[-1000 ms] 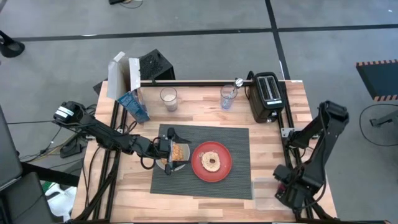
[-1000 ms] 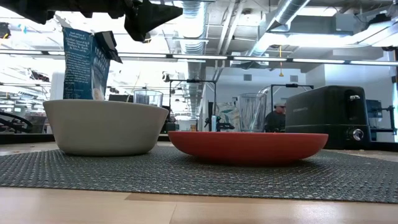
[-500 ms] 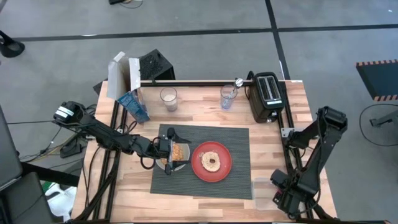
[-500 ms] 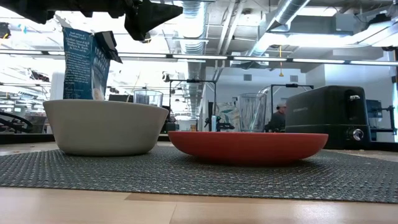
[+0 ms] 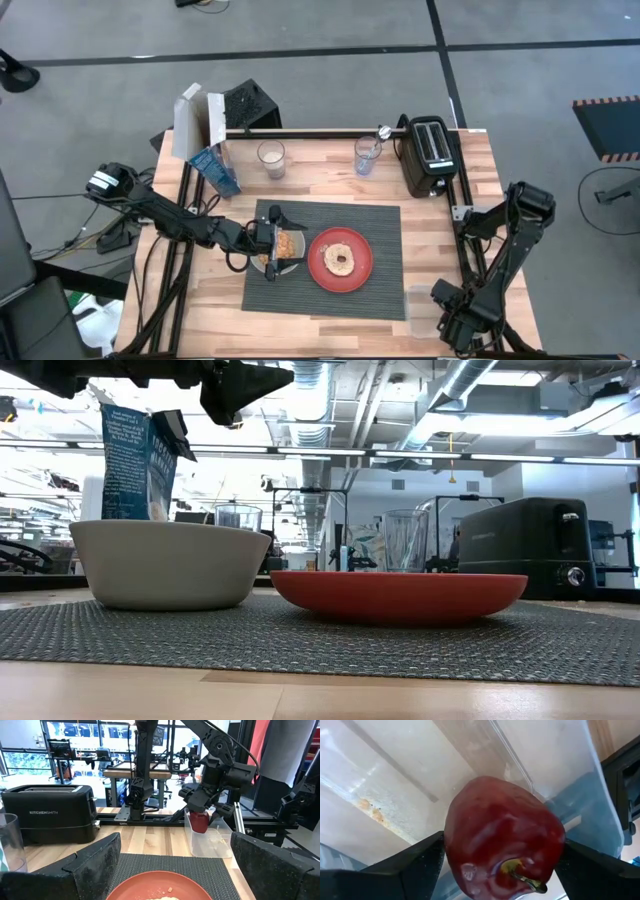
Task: Arrange a breakfast setting
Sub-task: Put the apple on the top right side of the table mat
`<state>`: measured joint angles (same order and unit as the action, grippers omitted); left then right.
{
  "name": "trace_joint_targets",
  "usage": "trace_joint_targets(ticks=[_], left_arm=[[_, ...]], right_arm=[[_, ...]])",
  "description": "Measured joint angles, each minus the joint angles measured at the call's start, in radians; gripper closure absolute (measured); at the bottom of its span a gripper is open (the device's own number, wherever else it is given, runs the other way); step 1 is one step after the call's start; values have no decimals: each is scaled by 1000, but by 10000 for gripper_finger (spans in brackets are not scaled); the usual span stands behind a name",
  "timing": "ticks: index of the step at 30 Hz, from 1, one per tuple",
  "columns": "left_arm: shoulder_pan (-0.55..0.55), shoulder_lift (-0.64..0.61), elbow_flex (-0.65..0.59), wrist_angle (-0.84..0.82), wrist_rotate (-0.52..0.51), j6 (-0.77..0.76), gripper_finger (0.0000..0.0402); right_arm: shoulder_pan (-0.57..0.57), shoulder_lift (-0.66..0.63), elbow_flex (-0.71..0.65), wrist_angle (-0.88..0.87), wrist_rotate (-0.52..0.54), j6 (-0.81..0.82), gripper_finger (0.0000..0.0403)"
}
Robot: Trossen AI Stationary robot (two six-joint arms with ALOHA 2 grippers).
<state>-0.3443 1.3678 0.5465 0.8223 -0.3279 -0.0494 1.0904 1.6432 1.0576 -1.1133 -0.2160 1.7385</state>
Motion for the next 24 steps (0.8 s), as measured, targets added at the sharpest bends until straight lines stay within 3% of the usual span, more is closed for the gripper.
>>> trace_joint_targets(ticks=[5,14,24], left_arm=[[0,0,0,0,0,0,38],[0,0,0,0,0,0,38],[0,0,0,0,0,0,38]], right_arm=[[0,-15,0,-8,1,-5,92],[-18,-84,48,-58,7,-62,93],[-127,-170,183,-201,75,-224,91]])
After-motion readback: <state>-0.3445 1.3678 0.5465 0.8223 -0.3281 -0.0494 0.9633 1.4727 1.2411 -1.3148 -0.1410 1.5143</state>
